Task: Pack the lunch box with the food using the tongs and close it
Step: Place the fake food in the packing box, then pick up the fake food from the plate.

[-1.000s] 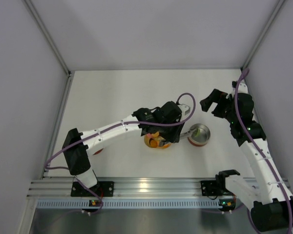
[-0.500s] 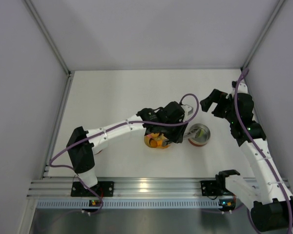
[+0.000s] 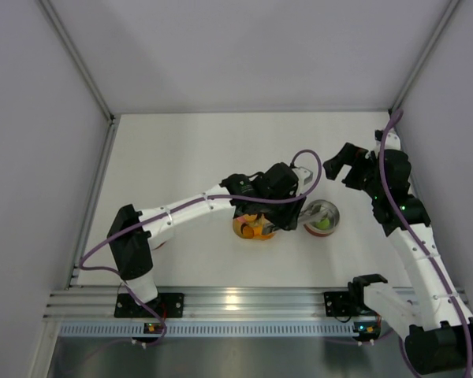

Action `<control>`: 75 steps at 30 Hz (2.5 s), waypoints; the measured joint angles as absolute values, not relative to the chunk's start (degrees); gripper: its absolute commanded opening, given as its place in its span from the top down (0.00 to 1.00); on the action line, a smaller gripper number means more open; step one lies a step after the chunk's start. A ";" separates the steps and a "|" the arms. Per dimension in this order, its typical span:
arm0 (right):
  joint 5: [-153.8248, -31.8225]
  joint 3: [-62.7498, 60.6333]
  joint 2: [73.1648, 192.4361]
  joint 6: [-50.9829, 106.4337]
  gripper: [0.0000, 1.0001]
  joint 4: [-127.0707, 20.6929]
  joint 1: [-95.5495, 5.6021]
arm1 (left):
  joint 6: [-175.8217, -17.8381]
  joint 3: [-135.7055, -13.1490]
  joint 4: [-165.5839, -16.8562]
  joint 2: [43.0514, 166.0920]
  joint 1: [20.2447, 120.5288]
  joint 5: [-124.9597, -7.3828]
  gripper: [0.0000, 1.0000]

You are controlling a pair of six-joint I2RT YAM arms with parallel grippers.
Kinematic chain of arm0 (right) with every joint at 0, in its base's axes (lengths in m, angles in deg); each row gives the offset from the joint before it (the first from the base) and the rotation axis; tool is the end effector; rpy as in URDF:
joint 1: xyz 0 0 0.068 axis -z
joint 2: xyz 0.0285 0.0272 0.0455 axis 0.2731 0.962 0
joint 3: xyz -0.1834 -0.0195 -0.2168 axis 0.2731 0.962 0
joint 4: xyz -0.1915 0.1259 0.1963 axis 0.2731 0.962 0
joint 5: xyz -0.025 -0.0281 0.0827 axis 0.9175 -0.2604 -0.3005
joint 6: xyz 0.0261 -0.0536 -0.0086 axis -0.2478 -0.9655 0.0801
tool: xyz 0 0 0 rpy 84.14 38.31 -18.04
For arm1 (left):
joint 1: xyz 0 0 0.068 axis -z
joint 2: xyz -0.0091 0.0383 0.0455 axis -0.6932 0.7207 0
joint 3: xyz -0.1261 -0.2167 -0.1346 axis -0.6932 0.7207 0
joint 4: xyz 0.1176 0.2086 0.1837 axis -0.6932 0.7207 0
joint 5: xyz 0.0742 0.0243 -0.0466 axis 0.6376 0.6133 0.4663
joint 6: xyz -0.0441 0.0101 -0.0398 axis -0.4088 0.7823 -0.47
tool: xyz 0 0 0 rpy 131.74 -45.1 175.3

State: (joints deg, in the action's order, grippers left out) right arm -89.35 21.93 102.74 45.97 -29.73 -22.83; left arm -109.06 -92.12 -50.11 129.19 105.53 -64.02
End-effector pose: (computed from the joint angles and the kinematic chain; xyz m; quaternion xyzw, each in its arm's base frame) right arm 0.2393 0.0326 0.3511 0.1106 0.8234 0.1824 0.5258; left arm 0.2045 -0.3887 0.3042 0.3210 0.8793 -0.2730 0.2220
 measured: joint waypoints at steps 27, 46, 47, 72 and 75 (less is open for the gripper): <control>-89.59 22.00 103.12 45.99 0.01 -29.84 -22.83 | -114.29 -79.29 -38.55 111.23 105.56 -44.72 0.53; -89.81 22.06 103.23 45.99 0.01 -29.86 -22.83 | -114.00 -76.60 -38.22 114.40 105.56 -44.00 0.53; -89.81 22.06 103.23 45.99 0.00 -29.88 -22.83 | -113.89 -76.58 -38.35 114.42 105.56 -44.17 0.53; -89.81 22.09 103.29 45.99 0.00 -29.93 -22.83 | -112.17 -75.93 -41.26 118.00 105.56 -45.90 0.52; -89.81 22.09 103.42 45.97 0.01 -29.93 -22.83 | -112.08 -75.91 -41.52 118.37 105.56 -45.88 0.55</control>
State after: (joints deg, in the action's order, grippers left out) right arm -89.81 22.09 103.42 45.97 -29.93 -22.83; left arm -112.08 -75.91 -41.52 118.37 105.56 -45.88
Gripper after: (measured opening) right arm 0.993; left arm 0.474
